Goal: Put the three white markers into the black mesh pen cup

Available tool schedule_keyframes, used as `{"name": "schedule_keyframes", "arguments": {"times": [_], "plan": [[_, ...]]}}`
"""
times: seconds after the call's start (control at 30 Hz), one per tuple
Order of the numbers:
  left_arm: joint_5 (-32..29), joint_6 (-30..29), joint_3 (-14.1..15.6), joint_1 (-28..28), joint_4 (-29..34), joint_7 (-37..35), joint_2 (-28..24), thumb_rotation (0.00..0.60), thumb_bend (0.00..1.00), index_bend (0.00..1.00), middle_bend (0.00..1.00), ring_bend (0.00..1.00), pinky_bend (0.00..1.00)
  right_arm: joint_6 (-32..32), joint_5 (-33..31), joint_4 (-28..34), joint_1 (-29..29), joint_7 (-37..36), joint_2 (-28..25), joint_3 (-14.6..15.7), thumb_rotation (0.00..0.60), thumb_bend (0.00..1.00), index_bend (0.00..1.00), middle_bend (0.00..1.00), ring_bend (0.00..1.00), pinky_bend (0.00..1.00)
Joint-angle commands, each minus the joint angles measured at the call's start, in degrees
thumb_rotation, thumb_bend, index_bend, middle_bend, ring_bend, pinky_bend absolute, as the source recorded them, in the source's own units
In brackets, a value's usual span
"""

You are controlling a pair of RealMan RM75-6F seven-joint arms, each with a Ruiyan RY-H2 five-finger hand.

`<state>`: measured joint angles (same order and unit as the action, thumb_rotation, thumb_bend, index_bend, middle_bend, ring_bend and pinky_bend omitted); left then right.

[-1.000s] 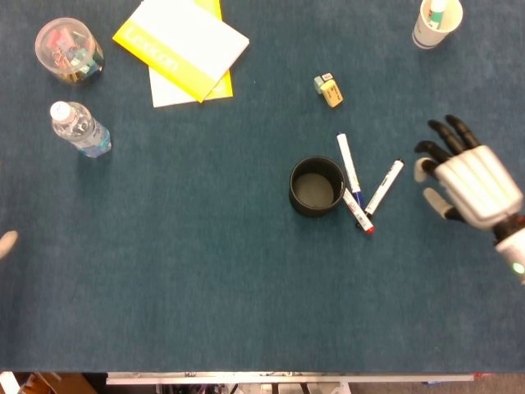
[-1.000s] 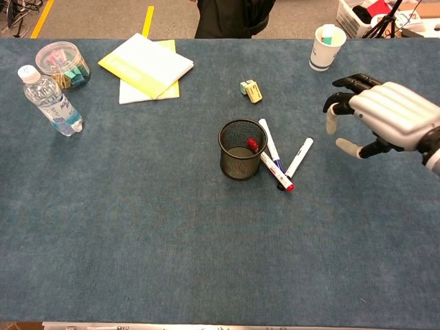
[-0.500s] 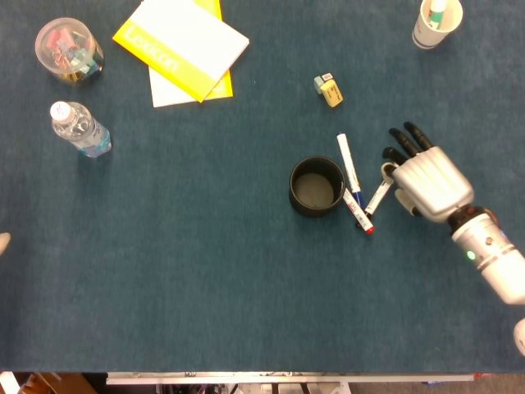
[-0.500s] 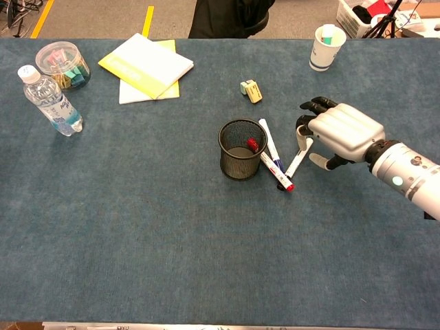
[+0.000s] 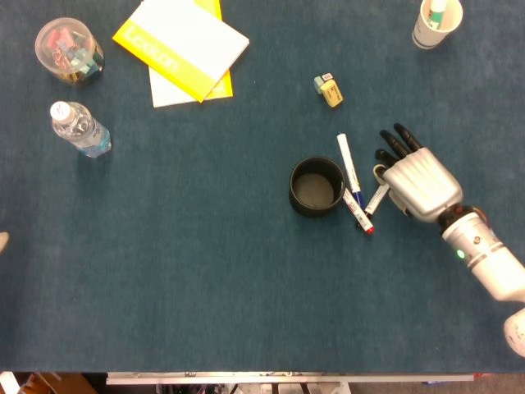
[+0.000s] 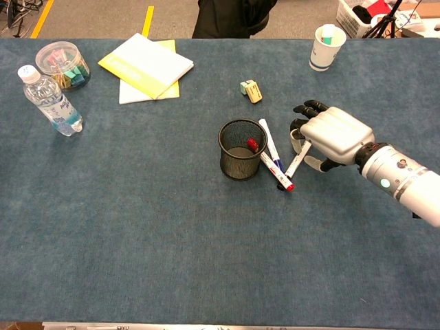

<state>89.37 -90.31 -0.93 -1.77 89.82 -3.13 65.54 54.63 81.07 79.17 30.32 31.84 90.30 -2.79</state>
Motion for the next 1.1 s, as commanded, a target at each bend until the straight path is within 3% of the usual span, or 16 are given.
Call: {"name": "schedule_keyframes", "arguments": {"times": [0.03, 1.1], "plan": [[-0.10, -0.05, -0.04, 0.08, -0.10, -0.11, -0.05, 0.600, 0.15, 0.20, 0.18, 0.17, 0.14, 0.23, -0.41, -0.82, 0.18, 0.38, 0.26, 0.01, 0.600, 0.33, 0.49, 0.30, 0.07, 0.00], [0.10, -0.10, -0.23, 0.14, -0.52, -0.73, -0.04, 0.600, 0.15, 0.20, 0.18, 0.17, 0.14, 0.17, -2.69, -4.33, 2.36, 4.42, 2.32, 1.14, 0.600, 0.29, 0.49, 0.30, 0.07, 0.00]]}}
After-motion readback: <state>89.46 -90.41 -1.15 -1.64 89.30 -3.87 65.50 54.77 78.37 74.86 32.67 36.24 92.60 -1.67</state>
